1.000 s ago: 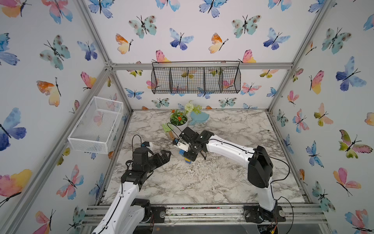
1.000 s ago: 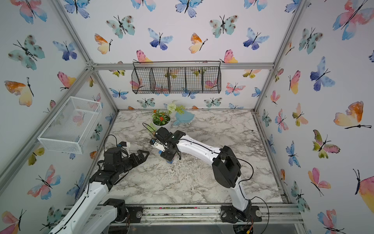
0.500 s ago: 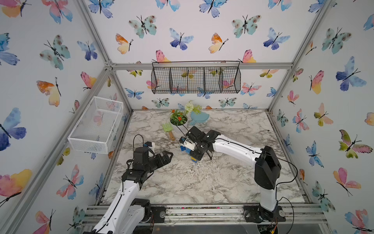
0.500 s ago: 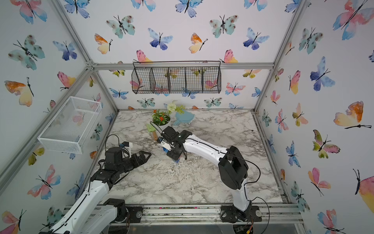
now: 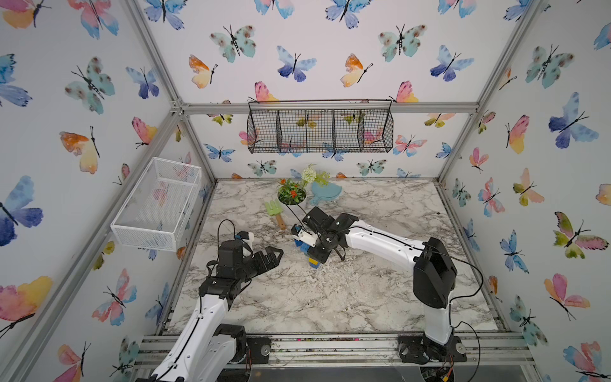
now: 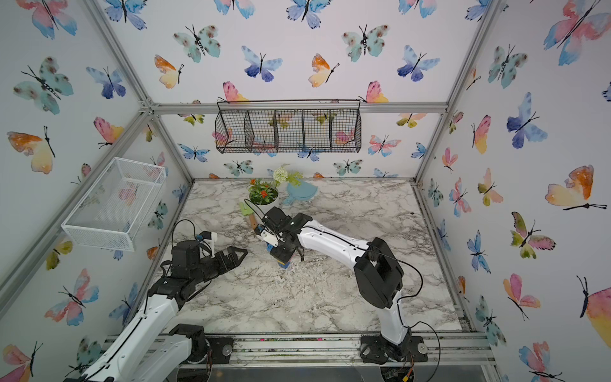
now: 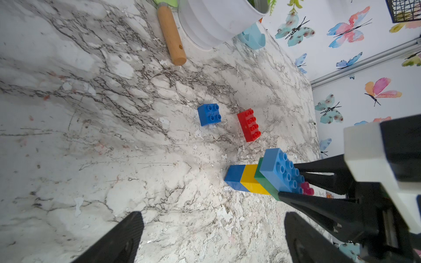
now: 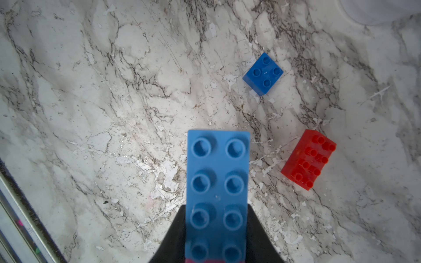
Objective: Assemble a spoon with lego
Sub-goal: Move the lego brick at the center of the board.
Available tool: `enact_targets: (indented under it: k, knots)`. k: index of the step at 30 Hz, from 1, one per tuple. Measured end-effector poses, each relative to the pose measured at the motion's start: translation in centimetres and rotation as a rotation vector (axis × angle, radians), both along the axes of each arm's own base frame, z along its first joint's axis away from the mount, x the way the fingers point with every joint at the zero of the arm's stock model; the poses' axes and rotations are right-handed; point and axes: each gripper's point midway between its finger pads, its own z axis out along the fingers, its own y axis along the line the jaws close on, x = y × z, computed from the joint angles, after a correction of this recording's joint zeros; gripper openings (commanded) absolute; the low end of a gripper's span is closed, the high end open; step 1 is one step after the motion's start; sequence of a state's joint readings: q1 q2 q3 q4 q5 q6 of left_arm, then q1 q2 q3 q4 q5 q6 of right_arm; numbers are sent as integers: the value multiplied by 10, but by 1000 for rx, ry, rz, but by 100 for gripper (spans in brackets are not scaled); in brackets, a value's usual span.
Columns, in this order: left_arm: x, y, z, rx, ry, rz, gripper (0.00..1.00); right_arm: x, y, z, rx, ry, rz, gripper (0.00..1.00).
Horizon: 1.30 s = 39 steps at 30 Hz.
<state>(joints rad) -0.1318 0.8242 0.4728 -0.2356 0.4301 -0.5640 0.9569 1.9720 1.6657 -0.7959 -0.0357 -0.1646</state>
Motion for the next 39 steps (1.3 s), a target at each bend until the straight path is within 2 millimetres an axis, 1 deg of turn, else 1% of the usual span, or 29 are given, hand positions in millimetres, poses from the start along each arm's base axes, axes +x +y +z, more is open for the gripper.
enact_targets:
  k: [4,10,15,19,22,26,30,31,33,35,37,38,39]
  knots:
    - [0,0,0,0,1,0,98,0,5,0,15,9,7,17]
    - [0,0,-1,2,4,-2,98,0,6,0,20,12,1,28]
    - [0,0,-1,2,4,-3,98,0,6,0,23,14,-5,43]
    - [0,0,-2,1,5,-4,98,1,8,3,33,10,-10,57]
    - [0,-1,-1,-1,4,-7,98,3,11,7,49,0,-9,63]
    - [0,-2,-1,-5,5,-13,98,6,13,17,75,-15,-13,64]
    - [0,-3,-2,-6,7,-19,98,13,11,40,128,-42,-28,69]
    - [0,-3,-2,-7,7,-21,98,17,8,48,150,-47,-38,71]
    - [0,-4,-2,-5,5,-26,98,33,-2,68,200,-69,-87,73]
    - [-2,-8,-2,2,0,-43,98,58,-20,87,250,-94,-171,72]
    - [-4,-15,-2,18,-7,-68,98,89,-40,102,282,-112,-270,71]
    - [-7,-22,-2,31,-15,-95,98,103,-49,105,294,-118,-316,71]
    - [-9,-26,-2,37,-17,-105,98,116,-58,104,296,-120,-359,70]
